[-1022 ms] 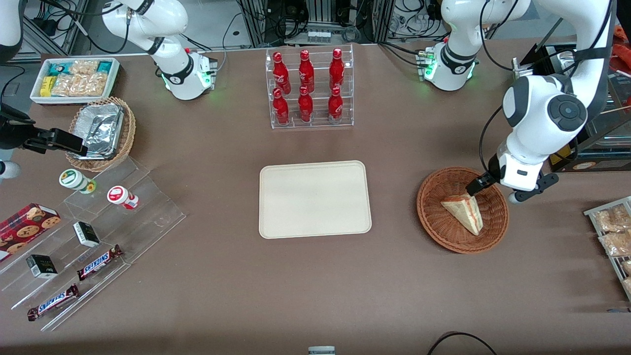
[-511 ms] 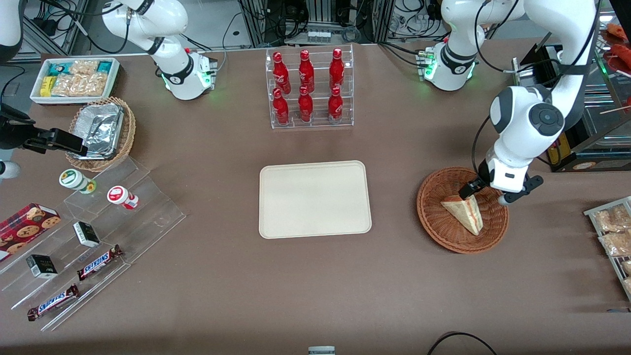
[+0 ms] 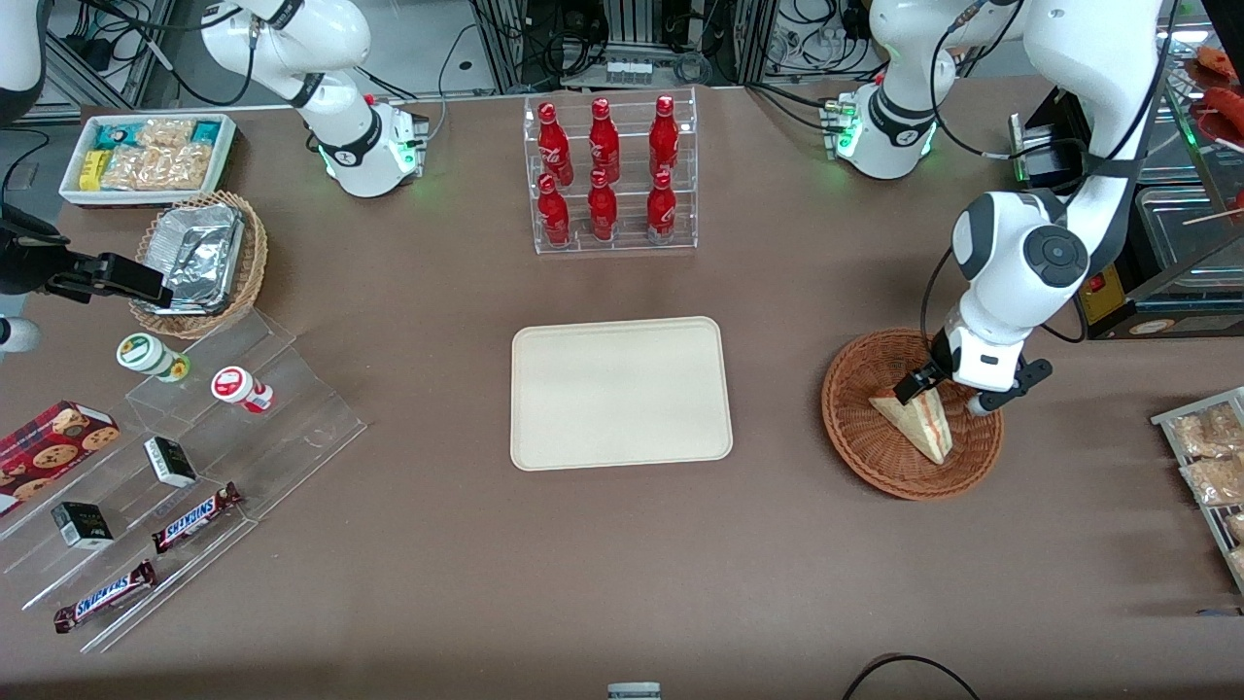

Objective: Place sandwich from basket to tray
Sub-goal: 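Lower the open left gripper around the wrapped sandwich in the basket, then close the left gripper on the sandwich and lift it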

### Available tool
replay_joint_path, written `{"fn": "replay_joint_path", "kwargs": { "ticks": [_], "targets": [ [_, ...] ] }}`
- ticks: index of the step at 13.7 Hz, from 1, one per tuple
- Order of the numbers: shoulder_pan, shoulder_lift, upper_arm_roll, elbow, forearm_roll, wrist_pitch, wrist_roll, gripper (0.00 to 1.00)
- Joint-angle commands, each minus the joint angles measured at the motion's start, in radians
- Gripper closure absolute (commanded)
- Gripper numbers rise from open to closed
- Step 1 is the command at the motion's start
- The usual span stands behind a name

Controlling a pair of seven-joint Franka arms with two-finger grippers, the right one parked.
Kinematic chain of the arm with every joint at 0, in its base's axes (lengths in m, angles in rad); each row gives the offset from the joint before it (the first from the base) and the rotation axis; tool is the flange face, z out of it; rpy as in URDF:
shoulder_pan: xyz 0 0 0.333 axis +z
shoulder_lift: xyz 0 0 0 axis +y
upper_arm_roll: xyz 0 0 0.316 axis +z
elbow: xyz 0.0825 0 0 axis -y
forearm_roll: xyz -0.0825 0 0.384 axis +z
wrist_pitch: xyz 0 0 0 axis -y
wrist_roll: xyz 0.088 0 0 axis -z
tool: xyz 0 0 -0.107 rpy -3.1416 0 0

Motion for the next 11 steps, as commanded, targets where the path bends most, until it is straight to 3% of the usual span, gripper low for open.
{"fn": "replay_joint_path", "kwargs": {
  "ticks": [1, 9, 10, 11],
  "targets": [
    [-0.003, 0.023, 0.0, -0.004, 0.011, 0.053, -0.034, 0.0],
    [-0.003, 0.054, -0.002, 0.011, 0.011, 0.098, -0.034, 0.01],
    [-0.003, 0.058, -0.002, 0.013, 0.011, 0.1, -0.034, 0.07],
    [-0.003, 0.061, -0.002, 0.015, 0.009, 0.103, -0.034, 0.26]
  ]
}}
